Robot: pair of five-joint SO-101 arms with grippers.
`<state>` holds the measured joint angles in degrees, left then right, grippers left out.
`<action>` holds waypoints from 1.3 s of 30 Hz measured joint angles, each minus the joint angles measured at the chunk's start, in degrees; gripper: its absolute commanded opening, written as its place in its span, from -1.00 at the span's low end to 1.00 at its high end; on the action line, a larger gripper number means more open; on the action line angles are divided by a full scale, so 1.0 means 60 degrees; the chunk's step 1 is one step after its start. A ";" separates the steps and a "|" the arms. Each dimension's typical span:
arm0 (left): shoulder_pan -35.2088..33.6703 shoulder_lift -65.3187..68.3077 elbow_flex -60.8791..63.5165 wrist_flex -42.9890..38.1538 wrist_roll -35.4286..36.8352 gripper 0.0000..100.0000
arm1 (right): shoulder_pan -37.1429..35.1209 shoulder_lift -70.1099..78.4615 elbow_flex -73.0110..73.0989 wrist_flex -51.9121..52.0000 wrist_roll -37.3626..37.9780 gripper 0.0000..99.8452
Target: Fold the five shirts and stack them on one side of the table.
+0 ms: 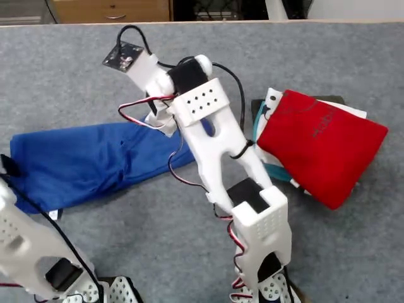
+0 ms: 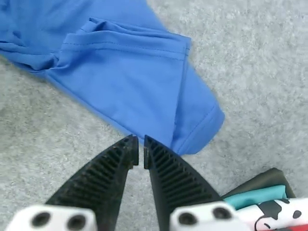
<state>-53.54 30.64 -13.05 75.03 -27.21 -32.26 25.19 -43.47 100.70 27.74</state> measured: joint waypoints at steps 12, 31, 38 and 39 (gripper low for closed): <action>0.0308 0.3106 -0.3927 0.2462 -0.0029 -0.90 | -0.0205 0.0000 0.0000 0.0000 0.0000 -0.94; -0.0762 0.4205 -0.9377 0.4220 -0.0059 -0.94 | 0.0806 0.0000 -0.2139 0.0015 0.0000 -0.94; 0.0220 0.3048 -0.8059 0.4234 0.0440 -0.94 | 0.2359 0.0000 -0.3209 0.0029 0.0000 -0.94; 0.0513 0.2637 -0.7546 0.4234 0.0469 -0.94 | 0.2549 -0.0029 -0.3238 0.0029 0.0000 -0.94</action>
<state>-50.46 46.46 -58.33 100.44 -24.40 -16.97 25.01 -62.90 100.88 27.74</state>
